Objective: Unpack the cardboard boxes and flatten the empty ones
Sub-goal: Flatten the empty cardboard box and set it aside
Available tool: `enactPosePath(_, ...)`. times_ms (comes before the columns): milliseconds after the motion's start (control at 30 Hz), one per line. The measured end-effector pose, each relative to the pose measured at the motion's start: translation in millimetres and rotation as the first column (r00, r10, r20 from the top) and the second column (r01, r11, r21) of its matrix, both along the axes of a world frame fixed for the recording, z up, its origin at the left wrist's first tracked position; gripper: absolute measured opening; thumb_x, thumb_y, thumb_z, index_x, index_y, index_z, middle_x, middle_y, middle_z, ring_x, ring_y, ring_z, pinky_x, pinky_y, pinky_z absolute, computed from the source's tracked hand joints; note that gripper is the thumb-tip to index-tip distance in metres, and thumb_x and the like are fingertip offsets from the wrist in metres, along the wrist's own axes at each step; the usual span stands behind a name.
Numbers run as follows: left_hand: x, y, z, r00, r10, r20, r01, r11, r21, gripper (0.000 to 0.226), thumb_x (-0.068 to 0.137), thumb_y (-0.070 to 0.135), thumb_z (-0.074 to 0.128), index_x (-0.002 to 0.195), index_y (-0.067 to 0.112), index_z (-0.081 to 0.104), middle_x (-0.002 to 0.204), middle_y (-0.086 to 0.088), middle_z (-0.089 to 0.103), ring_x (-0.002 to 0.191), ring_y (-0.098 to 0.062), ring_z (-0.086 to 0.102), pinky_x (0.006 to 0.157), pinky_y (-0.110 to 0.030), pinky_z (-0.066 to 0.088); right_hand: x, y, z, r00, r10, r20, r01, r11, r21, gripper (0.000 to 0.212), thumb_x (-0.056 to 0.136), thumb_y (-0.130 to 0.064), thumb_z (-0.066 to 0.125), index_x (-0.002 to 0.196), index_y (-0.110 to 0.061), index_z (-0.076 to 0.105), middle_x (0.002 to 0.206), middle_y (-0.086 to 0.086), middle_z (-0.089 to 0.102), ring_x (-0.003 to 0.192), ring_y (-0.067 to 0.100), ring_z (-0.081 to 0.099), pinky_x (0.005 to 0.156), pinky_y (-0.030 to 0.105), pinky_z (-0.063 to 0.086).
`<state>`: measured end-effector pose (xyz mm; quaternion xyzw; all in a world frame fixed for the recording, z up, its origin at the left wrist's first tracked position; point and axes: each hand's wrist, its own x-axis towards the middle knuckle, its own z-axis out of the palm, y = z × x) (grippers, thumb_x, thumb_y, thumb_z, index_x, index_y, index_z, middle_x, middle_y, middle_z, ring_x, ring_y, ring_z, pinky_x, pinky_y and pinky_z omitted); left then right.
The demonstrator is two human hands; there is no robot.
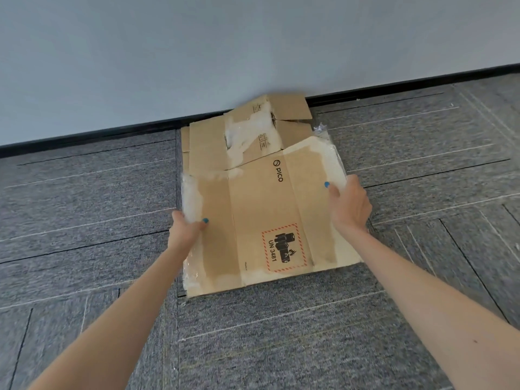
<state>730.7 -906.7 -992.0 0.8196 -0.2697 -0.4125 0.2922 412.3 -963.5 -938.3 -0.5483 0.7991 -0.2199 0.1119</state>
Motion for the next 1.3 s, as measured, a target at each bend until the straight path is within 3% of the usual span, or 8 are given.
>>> enactPosePath(267,3,-1,-6,0.982,0.187,0.008,-0.186,0.978,-0.098,0.029,0.095,0.017,0.063,0.117,0.010,0.046,0.116,-0.011,0.059,0.095,-0.030,0.057,0.081,-0.045,0.051,11,-15,3,1.000,0.003,0.017,-0.005,0.994,0.105,0.029,0.098,-0.028,0.052,0.111,-0.003,0.046,0.108,0.017,0.063,0.096,0.036,0.062,0.066,0.035,0.036)
enactPosePath(433,1,10,-13,0.968,0.250,-0.008,-0.248,0.957,-0.150,0.037,0.094,0.016,0.063,0.127,0.008,0.049,0.119,-0.008,0.056,0.101,-0.028,0.053,0.083,-0.041,0.044,-5,-17,-18,0.958,0.047,0.282,-0.118,0.963,0.241,0.036,0.092,-0.031,0.059,0.112,-0.005,0.043,0.109,0.013,0.057,0.099,0.033,0.058,0.071,0.036,0.041)
enactPosePath(533,4,11,-18,0.976,0.199,0.084,-0.195,0.979,-0.059,0.042,0.095,0.024,0.063,0.127,0.003,0.045,0.118,-0.013,0.055,0.097,-0.030,0.052,0.082,-0.042,0.043,-18,-21,-25,0.845,-0.077,0.529,-0.135,0.927,0.349,0.048,0.083,-0.035,0.071,0.116,-0.007,0.051,0.121,0.009,0.055,0.106,0.028,0.056,0.084,0.035,0.045)
enactPosePath(667,-1,9,-18,0.959,0.113,0.261,-0.121,0.993,0.013,0.044,0.097,0.032,0.060,0.124,0.002,0.044,0.115,-0.015,0.057,0.104,-0.036,0.058,0.080,-0.043,0.045,-22,-19,-38,0.606,-0.370,0.704,-0.117,0.834,0.539,0.098,0.062,-0.046,0.086,0.138,-0.004,0.042,0.135,0.009,0.052,0.110,0.026,0.054,0.093,0.037,0.045)
enactPosePath(900,22,24,-11,0.979,0.095,0.183,-0.068,0.987,-0.147,0.030,0.099,0.029,0.058,0.110,0.010,0.039,0.092,-0.001,0.047,0.089,-0.024,0.048,0.075,-0.039,0.042,-14,-11,-38,0.754,-0.231,0.615,-0.248,0.767,0.592,0.093,0.075,-0.041,0.079,0.146,-0.004,0.032,0.146,0.014,0.041,0.132,0.033,0.040,0.103,0.044,0.035)
enactPosePath(1100,26,21,-2,0.978,0.049,0.203,-0.021,0.990,-0.142,0.033,0.098,0.028,0.059,0.119,0.009,0.042,0.107,-0.007,0.055,0.093,-0.030,0.056,0.082,-0.047,0.051,-12,10,-44,0.880,0.019,0.475,-0.262,0.853,0.452,0.041,0.077,-0.033,0.078,0.110,-0.015,0.063,0.111,0.004,0.068,0.093,0.024,0.063,0.085,0.036,0.053)
enactPosePath(1200,16,16,4,0.928,-0.024,0.371,0.048,0.997,-0.056,0.044,0.099,0.035,0.057,0.130,0.008,0.041,0.100,-0.006,0.055,0.090,-0.034,0.062,0.077,-0.045,0.052,-1,13,-39,0.968,0.101,0.229,-0.172,0.934,0.313,0.045,0.079,-0.040,0.074,0.109,-0.011,0.058,0.105,0.006,0.067,0.091,0.027,0.064,0.071,0.033,0.048)
enactPosePath(1300,-2,12,3,0.949,0.024,0.313,0.008,0.995,-0.102,0.042,0.099,0.031,0.058,0.129,0.007,0.040,0.104,-0.006,0.054,0.087,-0.030,0.058,0.075,-0.041,0.048,2,10,-27,0.992,0.129,-0.008,-0.126,0.973,0.193,0.045,0.083,-0.041,0.071,0.103,-0.005,0.052,0.098,0.013,0.065,0.085,0.030,0.061,0.064,0.034,0.038)
